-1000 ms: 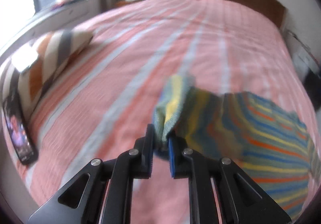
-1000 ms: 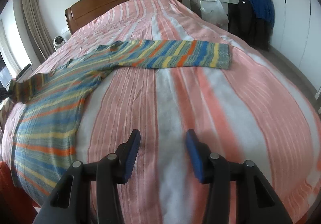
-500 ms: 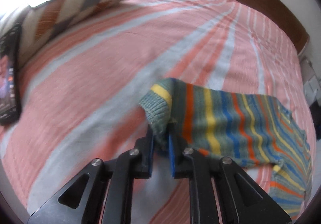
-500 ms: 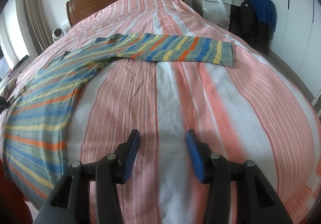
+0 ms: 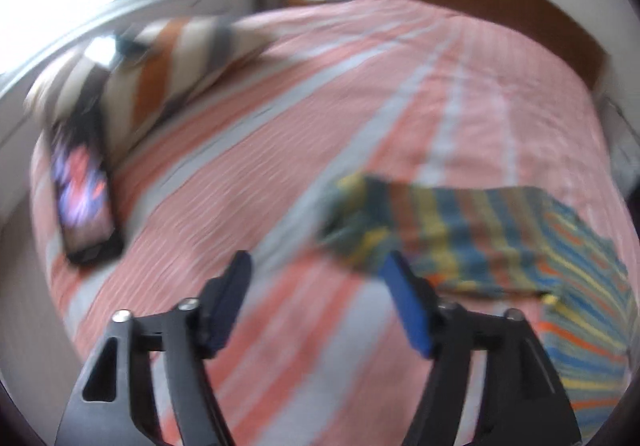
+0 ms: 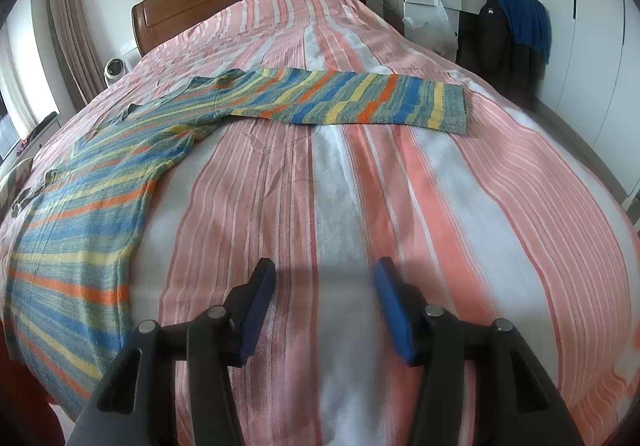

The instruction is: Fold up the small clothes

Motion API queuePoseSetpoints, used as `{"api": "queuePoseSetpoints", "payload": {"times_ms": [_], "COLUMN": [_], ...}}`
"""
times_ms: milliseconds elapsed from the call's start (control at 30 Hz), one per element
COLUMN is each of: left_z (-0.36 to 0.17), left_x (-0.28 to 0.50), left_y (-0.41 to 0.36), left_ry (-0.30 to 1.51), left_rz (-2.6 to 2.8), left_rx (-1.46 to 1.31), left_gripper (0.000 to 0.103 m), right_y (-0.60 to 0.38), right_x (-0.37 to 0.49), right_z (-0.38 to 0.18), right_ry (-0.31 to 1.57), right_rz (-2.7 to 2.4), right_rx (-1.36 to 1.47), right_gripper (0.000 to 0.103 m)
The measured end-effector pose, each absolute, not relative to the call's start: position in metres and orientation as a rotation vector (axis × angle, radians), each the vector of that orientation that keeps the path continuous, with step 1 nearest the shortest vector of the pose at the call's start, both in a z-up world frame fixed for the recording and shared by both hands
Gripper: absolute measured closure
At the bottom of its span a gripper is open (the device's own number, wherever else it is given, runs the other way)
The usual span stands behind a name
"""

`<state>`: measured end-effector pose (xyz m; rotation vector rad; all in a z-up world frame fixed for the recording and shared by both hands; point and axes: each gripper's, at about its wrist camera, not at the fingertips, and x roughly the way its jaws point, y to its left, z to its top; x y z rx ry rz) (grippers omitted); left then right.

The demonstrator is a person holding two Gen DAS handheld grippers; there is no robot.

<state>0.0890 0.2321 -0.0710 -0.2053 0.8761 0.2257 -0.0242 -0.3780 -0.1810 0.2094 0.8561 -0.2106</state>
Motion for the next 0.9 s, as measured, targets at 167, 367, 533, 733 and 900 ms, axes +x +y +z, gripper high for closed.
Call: {"api": "queuePoseSetpoints", "payload": {"times_ms": [167, 367, 533, 733, 900], "left_z": [-0.056, -0.104, -0.129, -0.114, -0.091], "left_x": [0.135, 0.158, 0.116, 0.051, 0.043], "left_y": [0.174, 0.167, 0.204, 0.269, 0.278], "left_ry": [0.859, 0.975, 1.07, 1.073, 0.979], "left_rz": [0.069, 0.142, 0.315, 0.487, 0.395], "left_rx": [-0.157, -0.164, -0.162, -0.213, -0.331], "left_gripper": [0.023, 0.023, 0.031, 0.029, 0.022], "right_y": [-0.372, -0.372, -0.374, -0.375, -0.374], "right_x": [-0.023, -0.025, -0.028, -0.027, -0.024], "right_z": [-0.183, -0.185, -0.185, -0.185, -0.186], "right_ry": [0.845, 0.842, 0.839, 0.834, 0.835], "right_rz": [-0.217, -0.214, -0.207, -0.193, -0.199], "right_rx": [0.175, 0.177, 0.184, 0.202, 0.195], "right_gripper": [0.045, 0.045, 0.045, 0.04, 0.038]}}
